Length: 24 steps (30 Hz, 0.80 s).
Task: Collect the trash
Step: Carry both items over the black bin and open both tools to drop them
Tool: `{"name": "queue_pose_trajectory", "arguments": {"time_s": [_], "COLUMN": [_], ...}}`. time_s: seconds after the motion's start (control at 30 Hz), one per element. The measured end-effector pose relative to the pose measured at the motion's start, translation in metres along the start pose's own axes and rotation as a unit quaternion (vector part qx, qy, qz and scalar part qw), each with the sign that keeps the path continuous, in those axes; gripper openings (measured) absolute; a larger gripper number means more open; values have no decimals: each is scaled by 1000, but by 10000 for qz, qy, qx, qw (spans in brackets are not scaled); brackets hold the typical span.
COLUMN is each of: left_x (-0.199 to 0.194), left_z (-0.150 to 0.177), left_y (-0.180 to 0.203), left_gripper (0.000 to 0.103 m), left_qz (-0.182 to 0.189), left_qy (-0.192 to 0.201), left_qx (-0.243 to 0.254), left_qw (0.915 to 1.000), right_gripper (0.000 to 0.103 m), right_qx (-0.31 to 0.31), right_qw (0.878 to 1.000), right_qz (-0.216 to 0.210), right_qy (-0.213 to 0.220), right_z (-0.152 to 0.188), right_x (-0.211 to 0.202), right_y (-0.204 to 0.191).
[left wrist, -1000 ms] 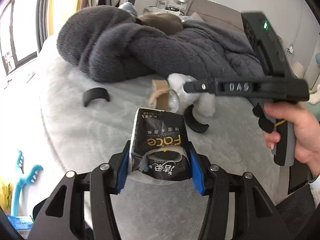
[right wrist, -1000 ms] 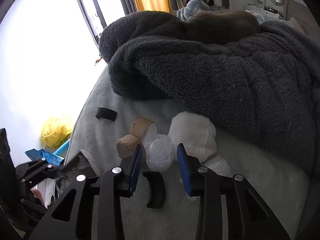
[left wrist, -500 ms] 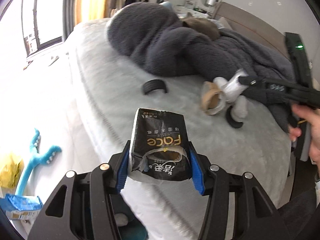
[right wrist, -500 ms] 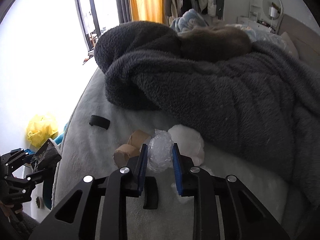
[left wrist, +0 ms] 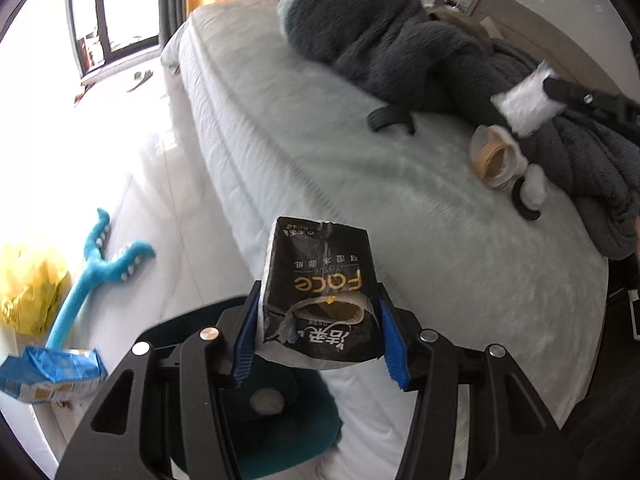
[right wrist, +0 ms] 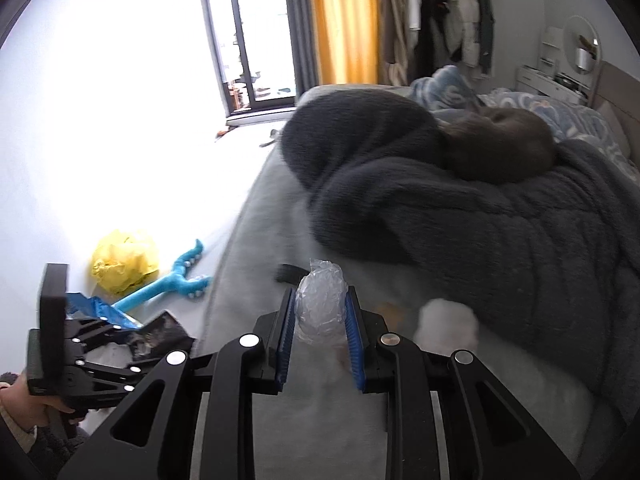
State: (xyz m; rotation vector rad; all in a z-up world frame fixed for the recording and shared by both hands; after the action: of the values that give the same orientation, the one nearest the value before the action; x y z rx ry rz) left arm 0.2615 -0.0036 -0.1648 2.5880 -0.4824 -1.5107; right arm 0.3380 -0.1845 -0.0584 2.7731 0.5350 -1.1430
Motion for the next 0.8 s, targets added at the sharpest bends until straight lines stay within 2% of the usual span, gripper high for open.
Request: {"name": "queue_pose_trajectory", "arguments": {"time_s": [0.33,0.57,0.8], "left_x": [7,16,29], "left_z": [32,59,91], "left_y": [-40,-75,-106], "left_gripper": [56,56,56], "left_qz": [24,-44,-5], "left_qy": [-447,-810,-1296], "left_qx": [-560,-899,-1259], "left_qw": [9974,9926,9835], "right_gripper": [24,24,24], "right_qx": [-622,-851,-976], "right_qw": [9944,9890,9847], "right_qz": [-794,-1110,-1283], "right_qy": [-317,-476,-665], "right_z": [13,18,27], "right_x": [21,33,45], "right_y": [-104,-152,-188]}}
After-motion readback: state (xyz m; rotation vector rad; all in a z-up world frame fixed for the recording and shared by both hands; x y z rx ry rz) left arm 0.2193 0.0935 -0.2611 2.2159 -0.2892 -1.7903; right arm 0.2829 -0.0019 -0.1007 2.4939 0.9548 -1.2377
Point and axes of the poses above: each gripper's, at about its wrist camera, not at the fingertips, and x roughly the way its jaws point, y to its right, z to its underside, the point moved 6 cm from there along x, roughly the way its jaws point, and after that the axes turned 6 degrees about z, right-handed, at the moved point
